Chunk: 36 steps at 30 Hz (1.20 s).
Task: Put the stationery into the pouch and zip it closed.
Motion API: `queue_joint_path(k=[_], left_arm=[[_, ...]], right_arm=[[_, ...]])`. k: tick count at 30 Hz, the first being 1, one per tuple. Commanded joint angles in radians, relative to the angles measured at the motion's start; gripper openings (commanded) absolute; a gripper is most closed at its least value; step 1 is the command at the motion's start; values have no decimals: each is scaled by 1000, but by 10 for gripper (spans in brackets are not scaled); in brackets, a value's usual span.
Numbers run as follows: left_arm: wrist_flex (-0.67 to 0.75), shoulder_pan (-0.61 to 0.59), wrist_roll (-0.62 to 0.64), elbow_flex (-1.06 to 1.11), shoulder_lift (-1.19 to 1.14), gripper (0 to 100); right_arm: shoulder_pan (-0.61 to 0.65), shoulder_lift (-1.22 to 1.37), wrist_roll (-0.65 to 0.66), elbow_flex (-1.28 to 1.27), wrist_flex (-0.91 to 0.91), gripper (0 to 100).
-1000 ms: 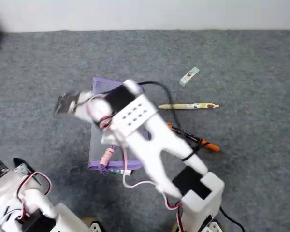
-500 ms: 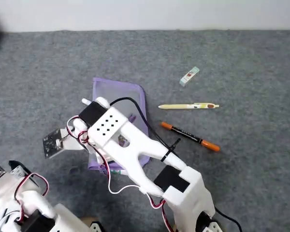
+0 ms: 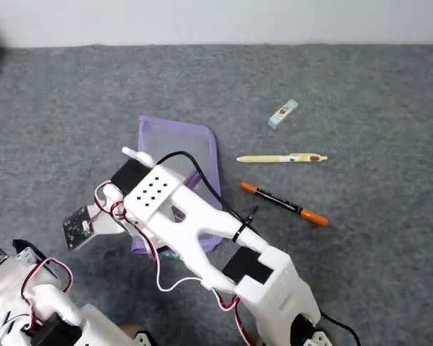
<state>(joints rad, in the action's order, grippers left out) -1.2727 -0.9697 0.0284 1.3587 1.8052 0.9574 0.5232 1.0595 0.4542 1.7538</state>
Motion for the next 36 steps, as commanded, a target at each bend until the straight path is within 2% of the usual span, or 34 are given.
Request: queue_joint_path(k=[1, 8, 13, 19, 24, 27, 30, 33, 36], left_arm=[[21, -5, -8, -12, 12, 169], [18, -2, -8, -8, 12, 167], [18, 2, -8, -8, 12, 167], [21, 9, -8, -10, 12, 167], [17, 100, -8, -15, 12, 170], [-23, 201, -9, -59, 12, 175], [-81, 339, -3, -96, 12, 239], [-91, 408, -5, -102, 12, 306], [-94, 479, -8, -102, 12, 312]], right_arm=[[7, 12, 28, 34, 4, 258], [-25, 13, 25, 41, 7, 70], [-68, -48, 26, 81, 15, 7], [-108, -124, 15, 81, 28, 9], [-171, -206, -77, 83, 30, 9], [-199, -254, -103, 83, 28, 9], [-213, -286, -103, 83, 28, 9], [-239, -318, -107, 83, 28, 9], [-265, -355, -133, 83, 30, 9]])
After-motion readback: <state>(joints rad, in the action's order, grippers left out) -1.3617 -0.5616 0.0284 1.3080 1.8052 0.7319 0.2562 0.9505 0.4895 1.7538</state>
